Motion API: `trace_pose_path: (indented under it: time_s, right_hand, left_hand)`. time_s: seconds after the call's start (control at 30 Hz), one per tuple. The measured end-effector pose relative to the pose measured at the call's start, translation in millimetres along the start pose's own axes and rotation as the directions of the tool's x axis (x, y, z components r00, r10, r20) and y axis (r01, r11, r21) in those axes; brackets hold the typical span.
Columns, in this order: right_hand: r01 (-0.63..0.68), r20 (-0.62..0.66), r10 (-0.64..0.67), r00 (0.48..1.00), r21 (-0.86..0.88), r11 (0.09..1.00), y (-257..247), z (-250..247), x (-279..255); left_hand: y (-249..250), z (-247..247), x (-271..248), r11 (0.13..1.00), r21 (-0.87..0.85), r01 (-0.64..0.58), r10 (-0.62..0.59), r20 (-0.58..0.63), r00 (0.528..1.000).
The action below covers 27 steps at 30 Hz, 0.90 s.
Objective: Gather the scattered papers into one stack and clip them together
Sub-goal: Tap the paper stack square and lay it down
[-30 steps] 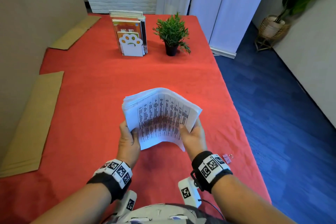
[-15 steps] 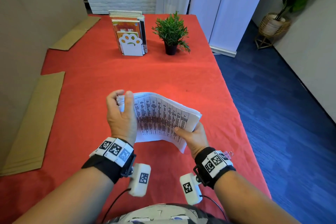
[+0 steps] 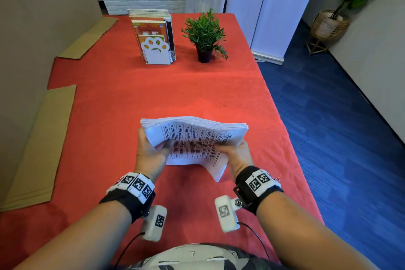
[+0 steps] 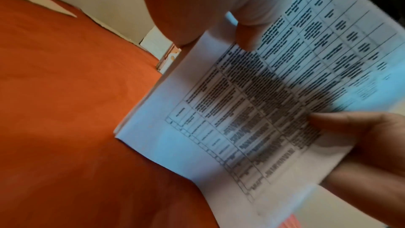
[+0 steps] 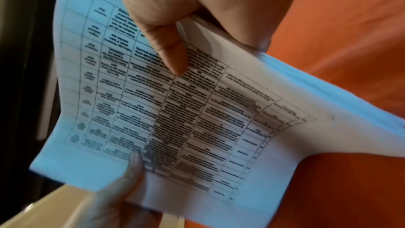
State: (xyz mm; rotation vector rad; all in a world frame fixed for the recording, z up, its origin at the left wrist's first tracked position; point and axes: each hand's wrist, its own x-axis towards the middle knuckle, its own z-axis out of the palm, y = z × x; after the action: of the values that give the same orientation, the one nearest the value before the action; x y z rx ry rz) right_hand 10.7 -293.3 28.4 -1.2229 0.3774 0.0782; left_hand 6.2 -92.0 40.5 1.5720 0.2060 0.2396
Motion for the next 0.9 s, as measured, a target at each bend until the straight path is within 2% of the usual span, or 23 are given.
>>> trace_pose_path:
  time_s: [0.1,0.23,0.33,0.4,0.47,0.5,0.57,0.63,0.67,0.7,0.73,0.8,0.87,0.9]
  right_hand:
    - [-0.001,-0.029,0.001,1.0,0.006,1.0,0.7,1.8,3.2]
    - [0.023,0.065,-0.014,0.998,-0.137,0.99,-1.6,1.1,-2.0]
    - [0.053,0.081,-0.037,0.996,-0.202,0.978,-5.1,2.1,-6.2]
    - [0.105,0.055,-0.094,0.994,-0.238,0.966,-10.4,1.8,-7.3]
    - [0.248,0.046,-0.244,0.969,-0.259,0.934,-22.4,1.5,-10.6]
    - [0.366,0.062,-0.365,0.929,-0.292,0.883,-30.6,1.7,-12.8]
    - [0.616,0.162,-0.608,0.777,-0.393,0.683,-48.4,4.3,-17.6]
    - [0.754,0.321,-0.721,0.615,-0.506,0.418,-60.5,6.9,-17.7]
    - [0.767,0.39,-0.724,0.569,-0.568,0.297,-63.9,7.6,-16.7]
    - [0.744,0.436,-0.714,0.549,-0.644,0.179,-66.4,8.9,-17.0]
    - [0.68,0.448,-0.705,0.55,-0.73,0.067,-67.1,10.3,-18.8]
    - [0.493,0.429,-0.694,0.578,-0.862,-0.123,-68.4,17.3,-27.9]
    - [0.402,0.469,-0.658,0.589,-0.876,-0.266,-71.6,30.5,-40.4]
    - [0.42,0.521,-0.621,0.586,-0.851,-0.317,-71.4,38.6,-45.4]
  left_hand:
    - [-1.8,5.5,-5.8,1.0,-0.002,-0.019,0.019,-0.037,0.999]
    - [-8.6,3.1,-8.1,0.999,0.027,-0.031,0.032,-0.016,0.999]
    - [-8.4,0.5,-5.0,0.998,0.05,-0.033,0.033,0.01,0.999]
    - [-8.5,-1.3,-2.1,0.998,0.065,-0.027,0.027,0.015,1.0]
    - [-9.2,-2.5,1.7,0.998,0.065,-0.014,0.012,0.032,0.999]
    - [-9.2,-3.1,3.4,0.999,0.048,-0.002,0.0,0.041,0.999]
    - [-8.3,-4.6,6.6,1.0,0.002,0.013,-0.014,0.071,0.997]
    - [-8.5,-5.8,9.0,0.999,-0.023,0.024,-0.021,0.1,0.995]
    - [-8.8,-6.6,10.0,0.999,-0.027,0.028,-0.024,0.112,0.993]
    - [-9.5,-7.2,11.1,0.999,-0.03,0.033,-0.03,0.12,0.992]
    - [-10.0,-7.6,12.0,0.999,-0.028,0.042,-0.038,0.122,0.992]
    - [-10.7,-8.2,14.5,0.998,-0.014,0.06,-0.058,0.12,0.991]
    - [-9.9,-8.0,15.2,0.998,-0.009,0.068,-0.067,0.124,0.99]
    - [-9.6,-8.0,15.2,0.998,-0.011,0.069,-0.067,0.128,0.989]
